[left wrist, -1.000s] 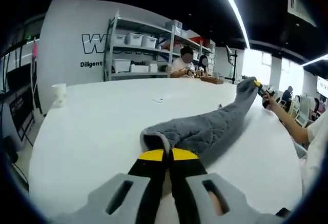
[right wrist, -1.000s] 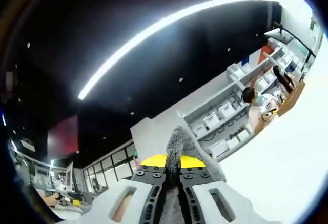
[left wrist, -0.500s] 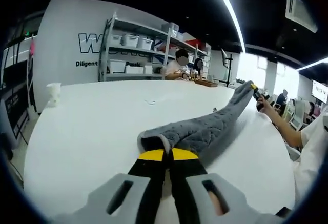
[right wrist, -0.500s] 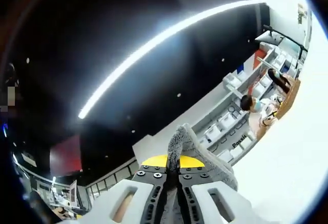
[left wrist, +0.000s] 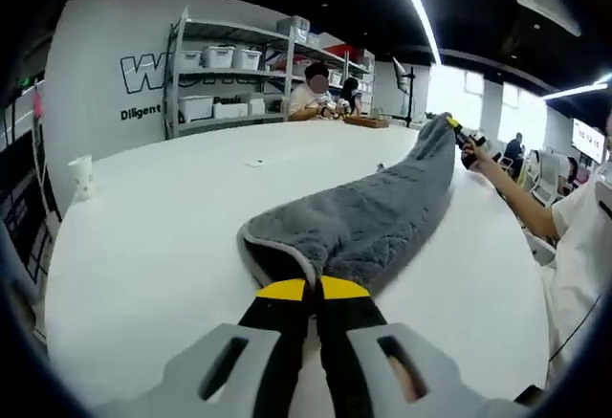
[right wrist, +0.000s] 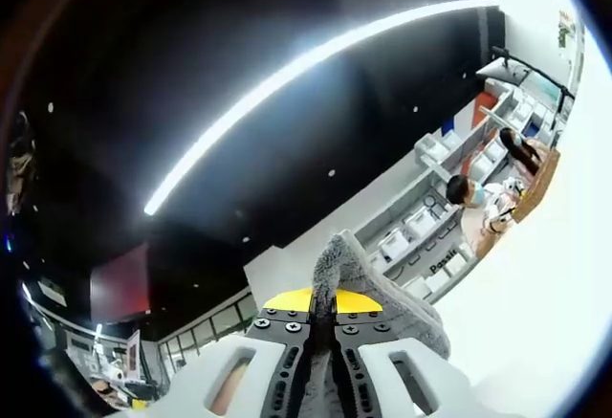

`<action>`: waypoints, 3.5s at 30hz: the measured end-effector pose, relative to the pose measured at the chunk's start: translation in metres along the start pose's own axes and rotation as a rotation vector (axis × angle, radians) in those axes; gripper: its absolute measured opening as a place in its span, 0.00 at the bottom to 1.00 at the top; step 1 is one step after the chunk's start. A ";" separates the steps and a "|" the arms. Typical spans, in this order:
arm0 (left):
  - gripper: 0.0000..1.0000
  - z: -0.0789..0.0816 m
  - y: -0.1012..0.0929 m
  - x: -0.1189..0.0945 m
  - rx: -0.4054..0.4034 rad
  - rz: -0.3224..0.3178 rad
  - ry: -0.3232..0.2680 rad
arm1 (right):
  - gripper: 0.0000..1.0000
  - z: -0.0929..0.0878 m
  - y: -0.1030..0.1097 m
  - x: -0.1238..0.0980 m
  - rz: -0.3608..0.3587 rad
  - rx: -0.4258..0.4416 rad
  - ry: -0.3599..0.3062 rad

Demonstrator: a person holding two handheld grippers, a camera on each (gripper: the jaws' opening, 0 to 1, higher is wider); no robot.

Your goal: Open the folded towel by lifting each exposed corner and separating the folded layers until the towel lies flat within the target outline without major curled edges

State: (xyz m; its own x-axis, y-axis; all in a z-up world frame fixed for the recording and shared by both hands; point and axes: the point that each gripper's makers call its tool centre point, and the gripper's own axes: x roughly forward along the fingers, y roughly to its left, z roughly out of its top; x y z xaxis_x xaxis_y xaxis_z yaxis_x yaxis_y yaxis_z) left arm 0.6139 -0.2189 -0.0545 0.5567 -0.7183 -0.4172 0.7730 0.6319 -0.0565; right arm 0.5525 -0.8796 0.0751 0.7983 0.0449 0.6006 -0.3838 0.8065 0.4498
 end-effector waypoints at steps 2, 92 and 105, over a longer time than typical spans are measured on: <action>0.02 -0.002 -0.005 -0.001 0.004 -0.006 0.012 | 0.00 -0.007 0.005 0.001 0.012 -0.020 0.045; 0.03 -0.007 -0.075 0.035 0.670 0.029 0.125 | 0.45 -0.293 0.352 0.022 0.855 -1.236 0.757; 0.02 -0.009 -0.077 0.035 0.716 0.030 0.139 | 0.44 -0.327 0.365 0.048 0.839 -1.172 0.815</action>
State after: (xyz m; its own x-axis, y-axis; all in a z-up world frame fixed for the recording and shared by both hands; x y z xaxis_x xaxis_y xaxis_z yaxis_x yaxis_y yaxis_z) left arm 0.5711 -0.2904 -0.0733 0.5735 -0.6302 -0.5235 0.7942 0.2711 0.5438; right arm 0.6028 -0.3908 0.0521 0.7254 0.6416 -0.2493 -0.5717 0.3599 -0.7373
